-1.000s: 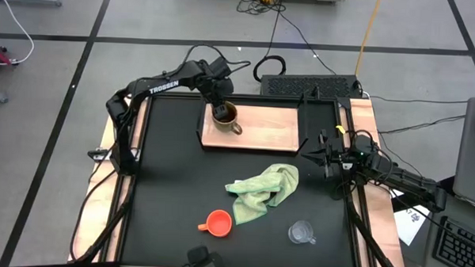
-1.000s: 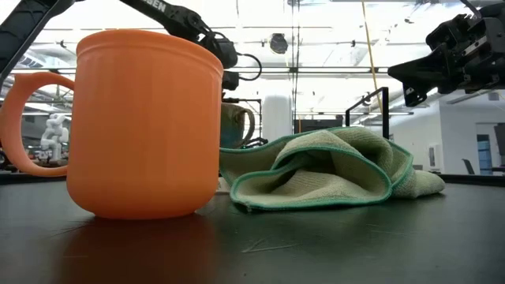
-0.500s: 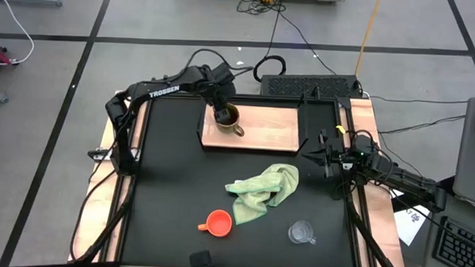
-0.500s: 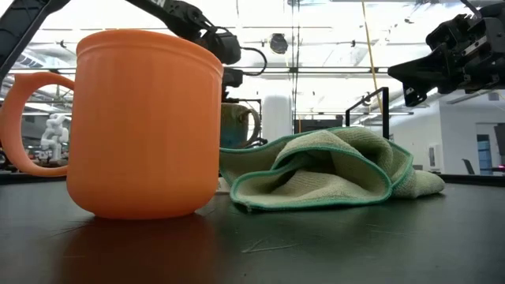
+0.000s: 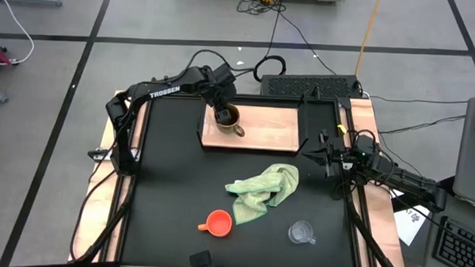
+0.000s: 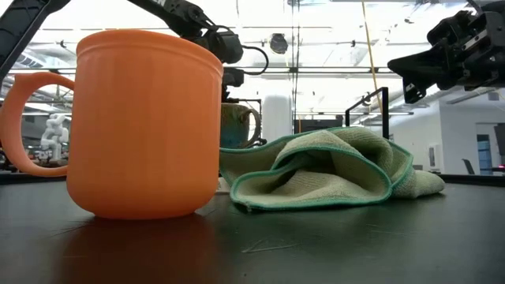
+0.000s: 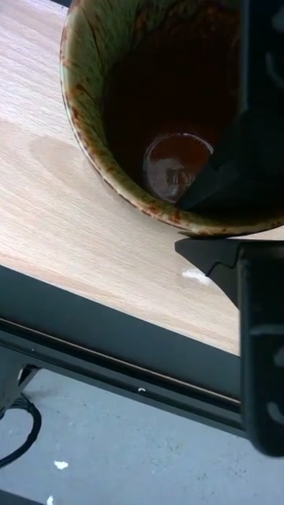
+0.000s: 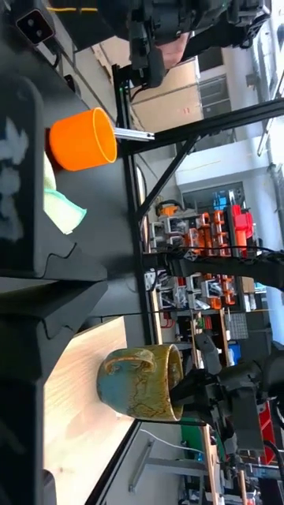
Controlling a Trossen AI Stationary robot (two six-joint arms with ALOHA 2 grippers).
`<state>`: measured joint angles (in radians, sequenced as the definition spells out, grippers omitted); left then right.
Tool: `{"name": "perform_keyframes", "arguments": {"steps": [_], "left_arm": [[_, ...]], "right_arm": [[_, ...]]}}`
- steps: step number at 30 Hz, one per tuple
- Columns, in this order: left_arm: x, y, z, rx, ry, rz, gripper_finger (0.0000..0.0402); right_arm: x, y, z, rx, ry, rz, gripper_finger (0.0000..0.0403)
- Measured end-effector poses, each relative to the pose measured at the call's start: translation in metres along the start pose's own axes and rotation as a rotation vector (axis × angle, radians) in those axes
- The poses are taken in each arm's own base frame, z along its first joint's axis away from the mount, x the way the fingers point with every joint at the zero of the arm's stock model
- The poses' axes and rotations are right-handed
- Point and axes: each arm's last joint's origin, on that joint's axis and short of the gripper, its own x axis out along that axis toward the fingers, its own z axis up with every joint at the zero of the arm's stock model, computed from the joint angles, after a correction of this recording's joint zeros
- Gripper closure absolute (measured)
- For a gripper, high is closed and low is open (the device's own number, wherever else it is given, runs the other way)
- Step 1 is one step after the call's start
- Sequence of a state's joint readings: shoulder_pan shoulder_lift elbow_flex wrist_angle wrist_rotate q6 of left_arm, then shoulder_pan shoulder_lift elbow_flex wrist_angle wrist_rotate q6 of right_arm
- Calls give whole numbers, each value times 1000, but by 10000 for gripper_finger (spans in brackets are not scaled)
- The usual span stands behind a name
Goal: Stack small to large cups/mugs on shelf
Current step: Put the green mug on the shelf
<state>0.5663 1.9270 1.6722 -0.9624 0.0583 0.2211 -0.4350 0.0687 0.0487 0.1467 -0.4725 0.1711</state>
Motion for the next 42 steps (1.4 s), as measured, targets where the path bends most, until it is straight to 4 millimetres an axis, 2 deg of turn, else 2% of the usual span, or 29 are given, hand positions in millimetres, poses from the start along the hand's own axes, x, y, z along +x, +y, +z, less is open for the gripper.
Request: {"name": "perform_keyframes", "arguments": {"steps": [5, 9, 11, 18, 22, 30, 42], "left_arm": [[0, 0, 0, -2, 1, 4, 364], [4, 0, -1, 0, 23, 27, 331], [8, -2, -4, 10, 52, 28, 326], [5, -4, -3, 12, 45, 24, 351], [5, -4, -2, 7, 41, 27, 351], [3, -4, -1, -3, 29, 23, 313], [2, -4, -1, -6, 25, 21, 280]], "right_arm": [[0, 0, 0, 0, 0, 0, 403], [0, 0, 0, 0, 0, 0, 403], [0, 0, 0, 0, 0, 0, 403], [0, 0, 0, 0, 0, 0, 403], [0, 0, 0, 1, 0, 0, 403], [0, 0, 0, 1, 0, 0, 403], [0, 0, 0, 0, 0, 0, 403]]}}
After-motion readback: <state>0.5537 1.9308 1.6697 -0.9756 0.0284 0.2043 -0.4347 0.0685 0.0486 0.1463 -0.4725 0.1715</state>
